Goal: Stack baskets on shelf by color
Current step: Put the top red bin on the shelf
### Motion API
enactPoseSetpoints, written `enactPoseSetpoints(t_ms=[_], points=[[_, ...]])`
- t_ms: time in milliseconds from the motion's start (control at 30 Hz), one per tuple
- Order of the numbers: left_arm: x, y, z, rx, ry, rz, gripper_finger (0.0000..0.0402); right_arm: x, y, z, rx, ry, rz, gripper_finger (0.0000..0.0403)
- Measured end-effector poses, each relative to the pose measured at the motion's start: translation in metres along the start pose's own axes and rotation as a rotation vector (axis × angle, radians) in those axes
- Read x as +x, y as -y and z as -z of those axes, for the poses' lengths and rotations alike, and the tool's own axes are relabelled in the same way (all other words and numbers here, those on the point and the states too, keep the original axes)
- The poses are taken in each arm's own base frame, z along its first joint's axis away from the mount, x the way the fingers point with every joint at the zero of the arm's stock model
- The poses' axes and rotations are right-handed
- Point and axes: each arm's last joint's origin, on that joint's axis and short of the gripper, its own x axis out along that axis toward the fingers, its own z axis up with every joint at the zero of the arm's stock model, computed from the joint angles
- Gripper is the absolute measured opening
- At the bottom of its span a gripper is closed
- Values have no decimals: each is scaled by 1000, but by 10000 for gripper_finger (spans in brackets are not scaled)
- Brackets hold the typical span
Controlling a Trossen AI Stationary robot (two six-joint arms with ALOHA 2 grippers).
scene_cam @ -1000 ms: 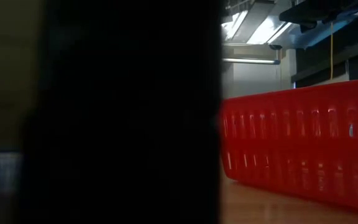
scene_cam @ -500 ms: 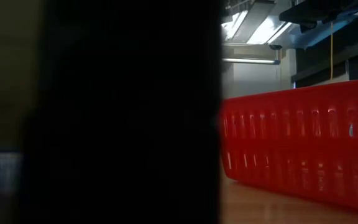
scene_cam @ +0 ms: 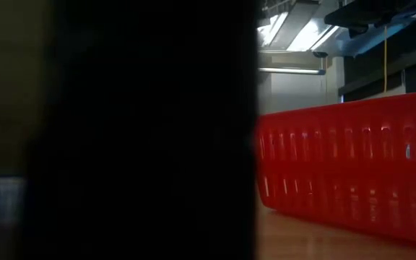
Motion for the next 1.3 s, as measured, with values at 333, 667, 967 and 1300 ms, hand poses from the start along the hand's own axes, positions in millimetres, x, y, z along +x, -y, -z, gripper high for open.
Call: enactPoseSetpoints(t_ms=[333, 667, 967, 1300], points=[[0, 1, 8, 161, -162, -92, 92, 0, 0, 0, -1, 0, 0, 16], [17, 10, 18, 252, -127, -93, 92, 0, 0, 0, -2, 0, 0, 16], [19, 10, 17, 245, -108, -122, 92, 0, 0, 0, -2, 0, 0, 16], [46, 10, 16, 246, -197, -138, 92, 0, 0, -1, 1, 7, 1, 16]])
